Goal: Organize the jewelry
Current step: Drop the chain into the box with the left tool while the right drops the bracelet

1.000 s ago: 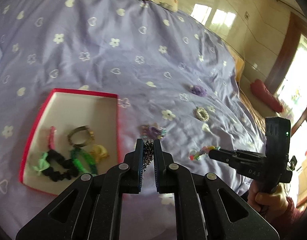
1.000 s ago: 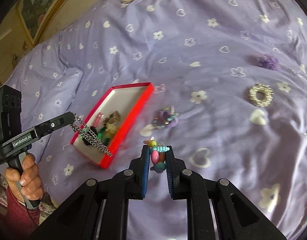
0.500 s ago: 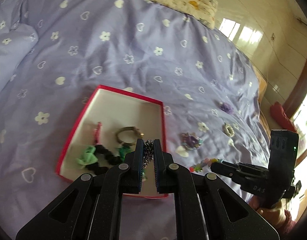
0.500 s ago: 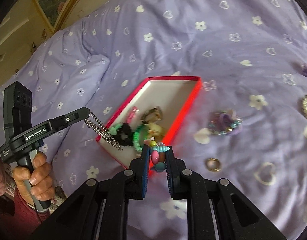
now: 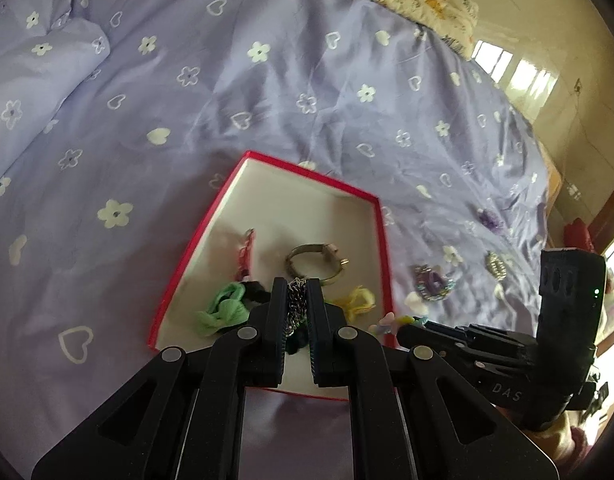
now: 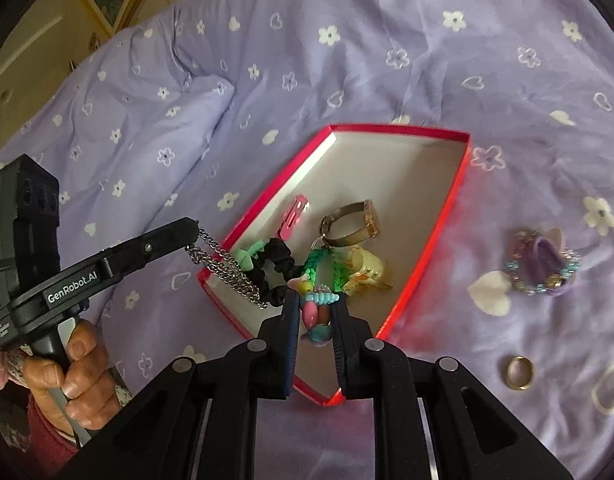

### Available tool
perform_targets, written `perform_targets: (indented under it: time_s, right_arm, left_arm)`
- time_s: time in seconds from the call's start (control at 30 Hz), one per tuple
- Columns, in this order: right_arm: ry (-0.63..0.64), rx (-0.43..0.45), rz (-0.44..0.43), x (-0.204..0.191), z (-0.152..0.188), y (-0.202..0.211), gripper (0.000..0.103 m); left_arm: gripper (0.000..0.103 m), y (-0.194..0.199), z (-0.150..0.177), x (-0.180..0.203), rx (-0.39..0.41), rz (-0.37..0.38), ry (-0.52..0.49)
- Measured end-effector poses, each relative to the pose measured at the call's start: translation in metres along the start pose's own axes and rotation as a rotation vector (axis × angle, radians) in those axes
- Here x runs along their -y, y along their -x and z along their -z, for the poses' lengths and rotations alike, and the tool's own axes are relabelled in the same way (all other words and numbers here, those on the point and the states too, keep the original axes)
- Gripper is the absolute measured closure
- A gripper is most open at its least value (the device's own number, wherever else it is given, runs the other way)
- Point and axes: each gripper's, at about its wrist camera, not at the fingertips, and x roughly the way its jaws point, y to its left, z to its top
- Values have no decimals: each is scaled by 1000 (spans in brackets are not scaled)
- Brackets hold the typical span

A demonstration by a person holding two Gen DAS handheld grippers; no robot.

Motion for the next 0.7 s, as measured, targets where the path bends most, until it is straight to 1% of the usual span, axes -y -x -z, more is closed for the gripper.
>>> perform_targets:
  time_s: [0.17,0.33,0.57,0.7]
  right_arm:
    - [12,-47,20,-2,2,-24,88]
    - [26,-86,44,1,3,-39,88]
    - [48,-133,59,0,7,-52,88]
    - [55,-141,65,-1,7,-56,88]
  left_arm:
    - [95,-17,9,-15,-36,-38,16]
    - [95,-32,19,-25,-70,-73,20]
    - [95,-46,29,-32,-108,-98,26]
    - [95,-53,34,-34,-128,-107,31]
